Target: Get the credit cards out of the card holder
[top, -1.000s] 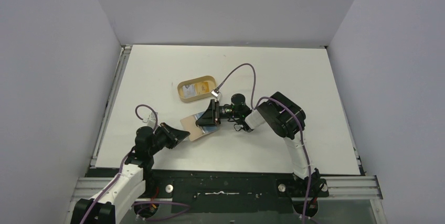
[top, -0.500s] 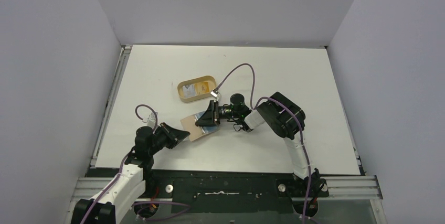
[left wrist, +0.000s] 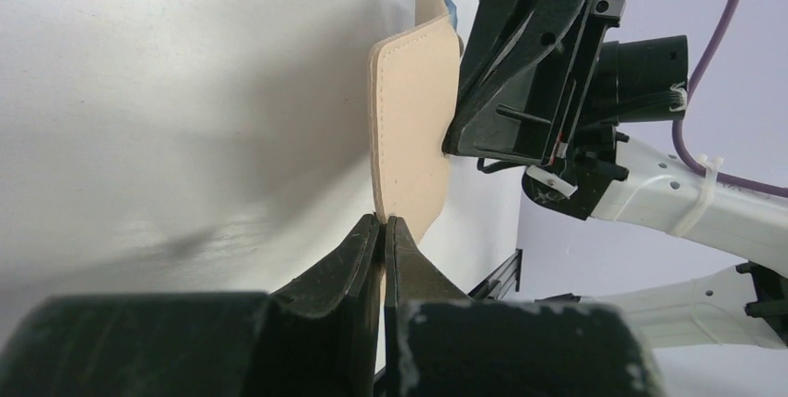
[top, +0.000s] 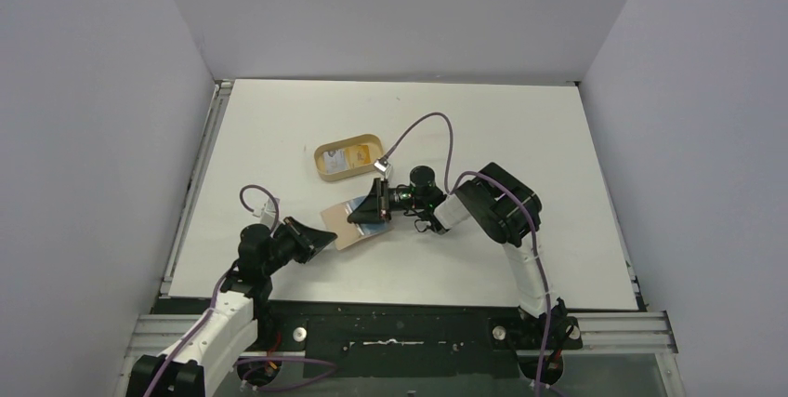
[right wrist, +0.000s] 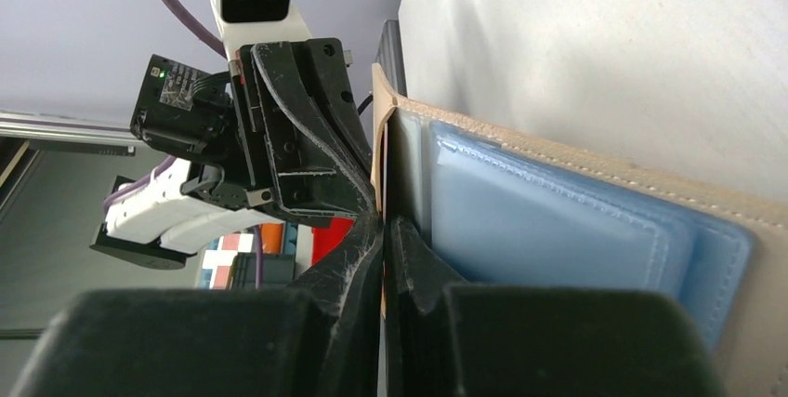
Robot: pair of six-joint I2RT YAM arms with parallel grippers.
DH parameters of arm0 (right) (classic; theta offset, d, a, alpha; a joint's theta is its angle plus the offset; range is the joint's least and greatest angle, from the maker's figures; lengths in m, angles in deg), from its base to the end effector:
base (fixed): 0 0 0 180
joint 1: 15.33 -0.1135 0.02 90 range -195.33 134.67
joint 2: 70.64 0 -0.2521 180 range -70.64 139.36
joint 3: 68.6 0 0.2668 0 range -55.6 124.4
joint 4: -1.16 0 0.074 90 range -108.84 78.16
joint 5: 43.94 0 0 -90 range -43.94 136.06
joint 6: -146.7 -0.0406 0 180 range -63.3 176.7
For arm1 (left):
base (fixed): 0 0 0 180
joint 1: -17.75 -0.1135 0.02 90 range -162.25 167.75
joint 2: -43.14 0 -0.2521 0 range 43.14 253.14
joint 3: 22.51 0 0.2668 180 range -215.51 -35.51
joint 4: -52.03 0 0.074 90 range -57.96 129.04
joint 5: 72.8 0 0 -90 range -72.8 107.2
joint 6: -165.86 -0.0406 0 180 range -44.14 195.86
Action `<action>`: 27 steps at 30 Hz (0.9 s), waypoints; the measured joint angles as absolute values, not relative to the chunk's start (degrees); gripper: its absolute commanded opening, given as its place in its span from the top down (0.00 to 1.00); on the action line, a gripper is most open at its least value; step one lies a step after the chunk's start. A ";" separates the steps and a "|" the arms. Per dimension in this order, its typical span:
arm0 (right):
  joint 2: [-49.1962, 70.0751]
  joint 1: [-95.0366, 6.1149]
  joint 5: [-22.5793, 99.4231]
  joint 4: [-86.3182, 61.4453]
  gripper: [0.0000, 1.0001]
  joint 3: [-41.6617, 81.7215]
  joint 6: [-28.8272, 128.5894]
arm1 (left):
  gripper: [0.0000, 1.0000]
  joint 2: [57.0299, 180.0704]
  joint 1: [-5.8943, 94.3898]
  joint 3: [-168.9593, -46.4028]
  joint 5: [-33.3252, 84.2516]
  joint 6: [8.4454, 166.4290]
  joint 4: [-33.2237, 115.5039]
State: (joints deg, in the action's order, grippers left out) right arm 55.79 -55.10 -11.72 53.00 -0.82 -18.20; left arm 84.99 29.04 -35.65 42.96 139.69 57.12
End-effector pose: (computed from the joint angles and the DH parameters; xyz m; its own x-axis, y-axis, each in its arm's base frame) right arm 0.2882 0.2845 0.0771 -0.9764 -0.1429 -0.1618 -0.1691 0.0400 0.9848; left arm 0.1608 -0.0501 0.1092 -0.6820 -0.6881 -0.2478 -0.1027 0.4255 -0.8991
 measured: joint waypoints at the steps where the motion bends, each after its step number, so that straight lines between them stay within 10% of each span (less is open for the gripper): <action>1: 55.79 -54.97 -11.89 53.35 1.00 -0.99 -18.44 | 1.00 84.86 29.04 -35.65 43.16 139.69 57.14; 27: 51.86 -41.22 -16.39 54.02 1.00 -6.74 -18.09 | 1.00 84.53 28.51 -35.65 43.42 137.92 53.56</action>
State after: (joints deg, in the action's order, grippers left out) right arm 51.86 -41.22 -16.39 54.02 -6.74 -18.09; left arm 84.53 28.51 -35.65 43.42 137.92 53.56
